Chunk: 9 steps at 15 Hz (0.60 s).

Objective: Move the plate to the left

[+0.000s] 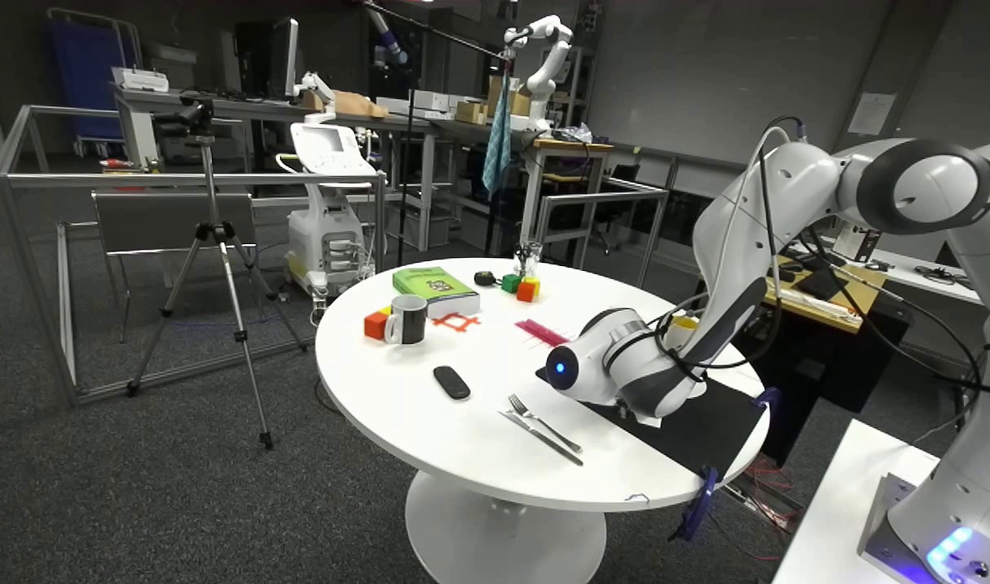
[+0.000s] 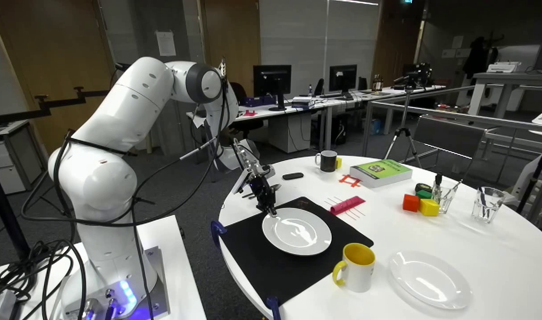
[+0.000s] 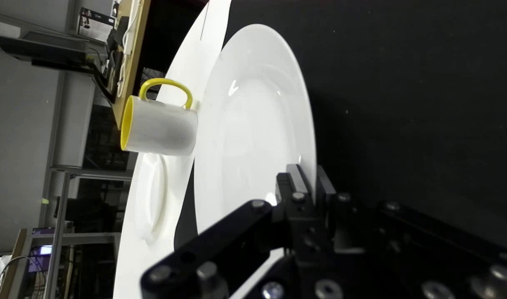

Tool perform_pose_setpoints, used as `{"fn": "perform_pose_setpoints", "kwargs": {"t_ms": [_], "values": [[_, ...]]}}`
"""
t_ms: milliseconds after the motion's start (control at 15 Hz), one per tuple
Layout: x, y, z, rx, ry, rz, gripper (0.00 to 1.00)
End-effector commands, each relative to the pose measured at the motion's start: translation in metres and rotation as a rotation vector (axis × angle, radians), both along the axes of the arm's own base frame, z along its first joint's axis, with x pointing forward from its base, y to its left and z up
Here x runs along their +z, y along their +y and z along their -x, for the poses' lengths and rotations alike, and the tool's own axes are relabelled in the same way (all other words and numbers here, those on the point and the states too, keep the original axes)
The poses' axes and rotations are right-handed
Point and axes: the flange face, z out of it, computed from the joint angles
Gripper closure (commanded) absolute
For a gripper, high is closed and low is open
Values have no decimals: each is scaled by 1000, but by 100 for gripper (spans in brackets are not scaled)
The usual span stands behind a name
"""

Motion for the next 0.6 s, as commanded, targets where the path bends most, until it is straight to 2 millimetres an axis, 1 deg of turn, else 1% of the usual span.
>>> {"fn": "perform_pose_setpoints", "kwargs": {"t_ms": [0, 533], "values": [[7, -2, 1, 15, 6, 65, 99], [12, 3, 2, 9, 3, 133, 99]]}}
